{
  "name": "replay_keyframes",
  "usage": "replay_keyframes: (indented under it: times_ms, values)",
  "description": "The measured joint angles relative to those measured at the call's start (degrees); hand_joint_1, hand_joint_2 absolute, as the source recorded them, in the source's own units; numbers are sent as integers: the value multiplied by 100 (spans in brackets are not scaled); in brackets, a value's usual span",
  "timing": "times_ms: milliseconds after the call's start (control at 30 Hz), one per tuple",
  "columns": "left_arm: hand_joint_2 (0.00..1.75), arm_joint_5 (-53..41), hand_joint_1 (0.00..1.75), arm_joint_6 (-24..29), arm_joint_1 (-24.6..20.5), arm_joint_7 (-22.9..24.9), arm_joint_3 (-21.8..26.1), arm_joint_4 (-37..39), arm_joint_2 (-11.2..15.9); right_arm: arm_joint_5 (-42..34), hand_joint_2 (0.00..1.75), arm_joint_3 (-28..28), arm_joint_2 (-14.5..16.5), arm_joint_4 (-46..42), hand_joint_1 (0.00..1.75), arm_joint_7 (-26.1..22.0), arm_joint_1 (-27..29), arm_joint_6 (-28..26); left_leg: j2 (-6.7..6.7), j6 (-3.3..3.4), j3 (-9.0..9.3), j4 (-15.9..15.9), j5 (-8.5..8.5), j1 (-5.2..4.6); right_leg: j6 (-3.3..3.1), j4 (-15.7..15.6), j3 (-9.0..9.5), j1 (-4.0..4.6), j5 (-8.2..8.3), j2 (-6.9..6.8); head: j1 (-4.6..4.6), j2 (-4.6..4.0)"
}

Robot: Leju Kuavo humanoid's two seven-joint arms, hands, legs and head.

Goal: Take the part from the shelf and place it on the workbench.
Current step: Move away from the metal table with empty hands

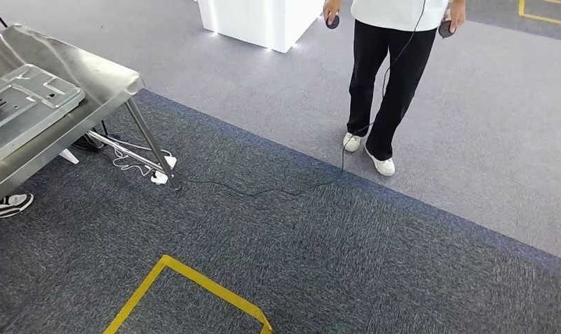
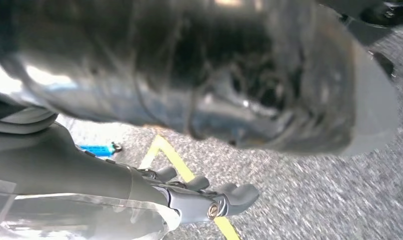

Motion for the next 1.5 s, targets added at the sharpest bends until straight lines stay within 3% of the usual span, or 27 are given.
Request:
replay_keyframes:
  times_ms: [67, 133, 167, 233, 300, 333, 367, 433, 500, 533, 600, 667, 733, 800, 833, 900, 967, 1033, 1100, 1167, 1233, 1300, 1333, 1367, 1400, 1433, 1500]
  values:
    - [0, -15, 0, 1, -21, 10, -1, 0, 1, 8, 0, -4, 0, 1, 0, -4, 3, 4, 86, -65, 40, -9, -13, -1, -68, 2, -14, 12, 23, 110, 0, 0]
    - [0, -35, 0, 1, -35, 21, -1, 0, 1, 25, 0, -7, 0, 1, 0, -8, 5, 16, -57, -127, 22, 109, -131, 29, -141, -40, -19, -15, 69, 217, -2, 0]
    - [0, -42, 0, 1, -33, 27, -1, 0, 1, 35, 0, -7, 1, 1, 0, -10, -2, 22, -209, -153, -58, 308, -282, 45, -175, -60, -23, -33, 94, 273, -2, 0]
    - [0, -52, 0, 1, -15, 37, -1, 0, 1, 51, 0, -7, 2, 1, 0, -16, -14, 33, -499, -187, -362, 1011, -685, 68, -210, -63, -55, -29, 119, 397, -3, 0]
    - [0, -63, 0, 2, 10, 39, -1, 0, -1, 73, 0, -6, 3, 1, 0, 2, -7, 32, -562, -196, -616, 1568, -855, 74, -215, -50, -77, -17, 127, 547, -3, 0]
    - [0, -74, 0, 4, 19, 41, -1, 0, -1, 90, 0, -6, 3, 1, 0, 27, 1, 26, -572, -190, -614, 1557, -765, 76, -213, -42, -79, -14, 129, 626, -2, 0]
    - [0, -90, 0, 10, 24, 57, -1, 0, 0, 107, 0, -5, 2, 1, 0, 57, 8, 19, -599, -178, -508, 1316, -574, 79, -209, -35, -75, -14, 131, 706, -3, 0]
    - [0, -124, 0, 23, 35, 134, -1, 1, 12, 127, 0, -6, 1, 1, 0, 107, 13, 10, -832, -144, -168, 541, -165, 91, -181, -21, -74, -14, 141, 858, -3, 0]
    - [0, -155, 0, 31, 46, 230, -1, 1, 27, 131, 0, -7, 0, 1, 0, 111, 4, 6, -1070, -114, 5, 87, -19, 92, -111, -10, -116, -20, 170, 993, -2, 0]
    - [0, -172, 0, 30, 43, 267, -1, 1, 33, 131, 0, -7, 0, 1, 0, 98, 7, 5, -1105, -98, 9, 43, -28, 81, -65, -15, -142, -28, 193, 1059, -2, 0]
    - [0, -197, 0, 26, 28, 305, -1, 0, 38, 131, 0, -9, 0, 2, 0, 72, 32, 3, -969, -35, 22, -1, 14, 74, 18, -22, -176, -47, 223, 1134, -1, 0]
    - [0, -213, 0, 24, 33, 321, -1, 0, 40, 131, 0, -13, -1, 3, 0, 59, 49, -1, -806, 66, 44, -71, 79, 79, 44, 209, -292, -25, 59, 883, 8, 0]
    - [0, -221, 0, 17, 49, 308, -1, 0, 42, 131, 0, -16, -1, 3, 0, 54, 37, -3, -635, 131, 21, -96, 107, 53, 39, 872, -598, -7, -332, 535, 15, 0]
    - [0, -228, 0, 6, 61, 263, -1, 0, 42, 131, 0, -21, 1, 3, 0, 54, 30, 0, -449, 145, -11, -90, 106, 17, 45, 1491, -858, -14, -585, 419, 14, 0]
    - [0, -232, 0, 2, 59, 237, -1, 0, 41, 131, 0, -26, 2, 3, 0, 54, 34, 2, -362, 145, -18, -87, 104, 6, 46, 1528, -843, -17, -557, 393, 14, 0]
    - [0, -234, 0, -4, 42, 182, -1, 0, 38, 130, 0, -45, 3, 3, 0, 54, 42, 6, -212, 132, -13, -77, 94, -5, 28, 950, -461, -12, -260, 283, 14, 0]
    - [0, -235, 0, -9, 25, 113, -2, 0, 32, 128, 0, -70, 3, 2, 0, 53, 31, 10, -101, 93, 4, -56, 68, -20, -29, 196, -27, 28, -38, 36, 13, 0]
    - [0, -235, 0, -10, 4, 50, -2, 0, 28, 124, 0, -90, 3, 1, 0, 46, 17, 14, -5, 32, 26, -44, 49, -29, -83, -61, 92, 77, -1, -64, 11, 0]
    - [0, -234, 0, -10, -25, 20, -1, -1, 28, 115, 0, -105, 4, 1, 0, 32, 19, 15, 68, -32, 43, -45, 35, -22, -134, -85, 78, 72, 44, 56, 11, 0]
    - [0, -233, 0, -10, -38, 14, -1, -2, 32, 104, 0, -118, 8, 1, 0, 19, 15, 13, -141, -100, -21, 126, -114, 2, -201, -139, 76, 35, 100, 172, 7, 0]
    - [0, -235, 0, -9, -28, 25, -1, -2, 34, 101, 0, -137, 14, 1, 0, 10, -3, 9, -464, -154, -283, 728, -482, 35, -249, -165, 55, 22, 140, 294, 4, 0]
    - [0, -251, 0, -10, -7, 62, -2, -2, 34, 101, 0, -152, 19, 1, 0, 3, -11, 8, -562, -182, -615, 1452, -775, 53, -261, -159, 28, 27, 157, 445, 5, 0]
    - [0, -261, 0, -10, 2, 85, -2, -2, 34, 101, 0, -157, 22, 2, 0, 2, -7, 9, -569, -188, -684, 1595, -766, 60, -259, -153, 24, 29, 161, 528, 5, 0]
    - [0, -272, 0, -10, 7, 104, -3, -2, 34, 101, 0, -162, 26, 2, 0, 1, -2, 9, -581, -190, -650, 1512, -640, 69, -254, -145, 26, 28, 164, 612, 5, 0]
    - [0, -278, 0, -10, 8, 118, -3, -2, 35, 101, 0, -169, 30, 3, 0, 1, 0, 9, -619, -187, -515, 1211, -426, 81, -247, -134, 30, 25, 165, 693, 5, 0]
    - [0, -281, 0, -10, 11, 127, -2, -2, 37, 101, 0, -178, 33, 3, 0, 0, 1, 9, -746, -181, -338, 800, -205, 100, -234, -119, 26, 20, 165, 766, 5, 0]
    - [0, -285, 0, -10, 16, 142, -1, -2, 40, 101, 0, -197, 40, 3, 0, -5, -16, 8, -1025, -162, -90, 168, 38, 121, -171, -69, -24, 20, 169, 904, 6, 0]
